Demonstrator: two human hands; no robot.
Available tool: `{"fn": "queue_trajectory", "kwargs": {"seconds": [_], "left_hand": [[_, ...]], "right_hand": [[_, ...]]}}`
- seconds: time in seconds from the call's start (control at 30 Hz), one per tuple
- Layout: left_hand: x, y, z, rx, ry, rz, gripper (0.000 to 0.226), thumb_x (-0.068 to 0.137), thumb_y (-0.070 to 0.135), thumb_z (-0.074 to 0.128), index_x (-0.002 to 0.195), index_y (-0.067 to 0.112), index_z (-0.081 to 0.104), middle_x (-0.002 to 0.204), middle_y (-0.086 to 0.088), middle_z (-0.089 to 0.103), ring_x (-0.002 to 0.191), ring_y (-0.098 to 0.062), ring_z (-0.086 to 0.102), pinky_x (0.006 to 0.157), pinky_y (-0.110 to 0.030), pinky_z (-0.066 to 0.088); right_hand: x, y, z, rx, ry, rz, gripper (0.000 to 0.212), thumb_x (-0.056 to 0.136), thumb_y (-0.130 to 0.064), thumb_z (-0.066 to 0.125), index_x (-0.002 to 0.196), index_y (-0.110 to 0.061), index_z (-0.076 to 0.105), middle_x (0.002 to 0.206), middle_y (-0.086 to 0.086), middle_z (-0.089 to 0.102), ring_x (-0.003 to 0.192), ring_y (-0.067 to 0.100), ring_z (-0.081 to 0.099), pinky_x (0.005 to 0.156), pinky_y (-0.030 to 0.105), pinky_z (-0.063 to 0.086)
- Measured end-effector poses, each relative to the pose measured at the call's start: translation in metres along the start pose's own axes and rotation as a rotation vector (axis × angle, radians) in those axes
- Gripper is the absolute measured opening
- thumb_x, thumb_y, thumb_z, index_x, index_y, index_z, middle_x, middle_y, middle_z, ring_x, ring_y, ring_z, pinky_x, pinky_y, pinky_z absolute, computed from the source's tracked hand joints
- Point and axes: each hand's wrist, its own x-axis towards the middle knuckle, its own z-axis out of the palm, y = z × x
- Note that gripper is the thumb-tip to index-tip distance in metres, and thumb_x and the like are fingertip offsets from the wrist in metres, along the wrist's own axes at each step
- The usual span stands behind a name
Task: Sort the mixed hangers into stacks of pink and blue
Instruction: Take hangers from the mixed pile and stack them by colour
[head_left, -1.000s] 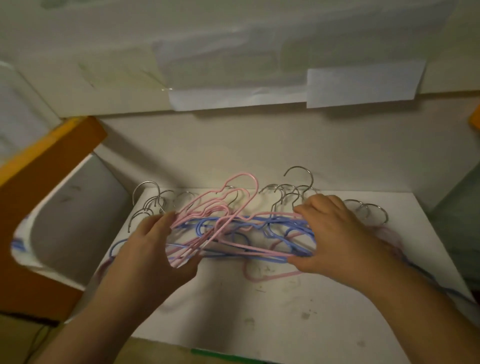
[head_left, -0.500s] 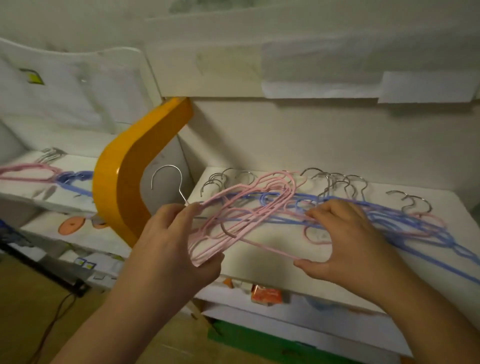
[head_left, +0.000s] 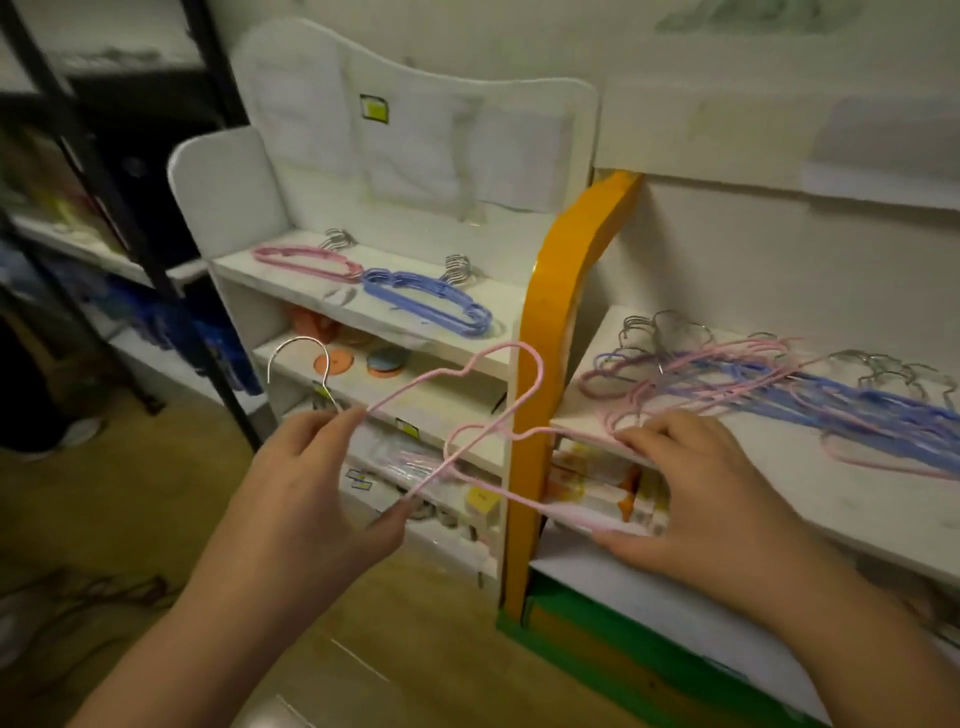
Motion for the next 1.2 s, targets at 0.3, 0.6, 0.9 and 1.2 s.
{"fn": "queue_trajectory", "kwargs": {"seconds": [0.3, 0.6, 0.9, 1.2], "left_hand": [[0.003, -0.085, -0.013, 0.031, 0.011, -0.097, 0.086, 0.063, 0.051, 0.079, 0.138, 0.021, 0.048, 0.111, 0.016, 0.038, 0.105, -0.007, 0.047, 0.088, -0.022, 0.038], [0.107, -0.160, -0.005, 0.094, -0.034, -0.111, 0.090, 0.067, 0.052, 0.077, 0.144, 0.028, 0.037, 0.111, 0.025, 0.029, 0.101, 0.007, 0.032, 0.085, -0.016, 0.032], [0.232, -0.239, -0.013, 0.188, -0.034, -0.132, 0.088, 0.070, 0.051, 0.076, 0.145, 0.027, 0.038, 0.128, 0.017, 0.043, 0.116, -0.005, 0.043, 0.092, -0.022, 0.039], [0.358, -0.328, 0.009, 0.064, -0.114, -0.017, 0.091, 0.072, 0.061, 0.066, 0.148, 0.038, 0.024, 0.139, 0.021, 0.032, 0.117, 0.004, 0.036, 0.099, -0.021, 0.040]], "right_hand": [[0.067, -0.080, 0.035, 0.021, -0.016, -0.061, 0.091, 0.059, -0.082, 0.054, 0.136, -0.035, 0.044, 0.110, -0.018, 0.036, 0.106, 0.004, 0.034, 0.090, 0.024, 0.041], [0.200, -0.116, 0.095, 0.073, -0.041, -0.038, 0.092, 0.060, -0.080, 0.055, 0.137, -0.033, 0.041, 0.112, -0.017, 0.034, 0.114, 0.006, 0.032, 0.098, 0.023, 0.036], [0.349, -0.138, 0.106, 0.117, -0.033, -0.018, 0.083, 0.062, -0.074, 0.064, 0.131, -0.031, 0.047, 0.113, -0.013, 0.037, 0.114, 0.011, 0.035, 0.097, 0.026, 0.037], [0.440, -0.150, 0.125, 0.027, -0.039, 0.148, 0.087, 0.063, -0.078, 0.056, 0.137, -0.033, 0.042, 0.119, -0.014, 0.036, 0.118, 0.009, 0.032, 0.099, 0.026, 0.037]]}}
